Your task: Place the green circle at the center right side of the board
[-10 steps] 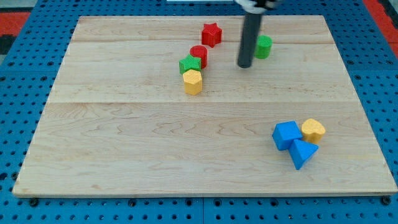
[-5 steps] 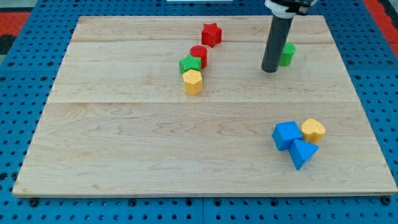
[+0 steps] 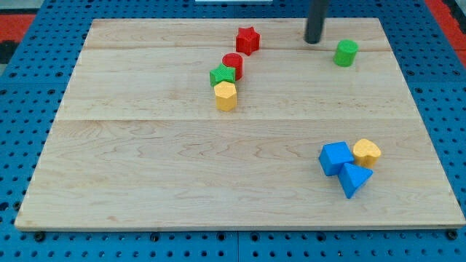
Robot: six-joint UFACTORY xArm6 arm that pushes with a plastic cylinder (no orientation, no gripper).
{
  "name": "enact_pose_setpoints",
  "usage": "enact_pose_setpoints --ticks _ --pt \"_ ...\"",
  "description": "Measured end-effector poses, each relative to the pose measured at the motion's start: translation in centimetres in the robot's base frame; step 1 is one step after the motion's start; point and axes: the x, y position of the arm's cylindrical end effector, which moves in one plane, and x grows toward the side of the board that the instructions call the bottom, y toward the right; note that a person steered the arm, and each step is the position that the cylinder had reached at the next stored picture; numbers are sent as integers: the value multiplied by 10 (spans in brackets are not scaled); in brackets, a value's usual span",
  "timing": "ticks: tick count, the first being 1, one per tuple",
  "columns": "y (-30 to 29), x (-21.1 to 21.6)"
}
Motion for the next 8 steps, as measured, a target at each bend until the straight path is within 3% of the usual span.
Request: enact_pose_setpoints --ticks 1,3,5,6,8 --pt "17 27" --pt "54 3" --pt "34 85" --pt "30 78" --pt "6 22"
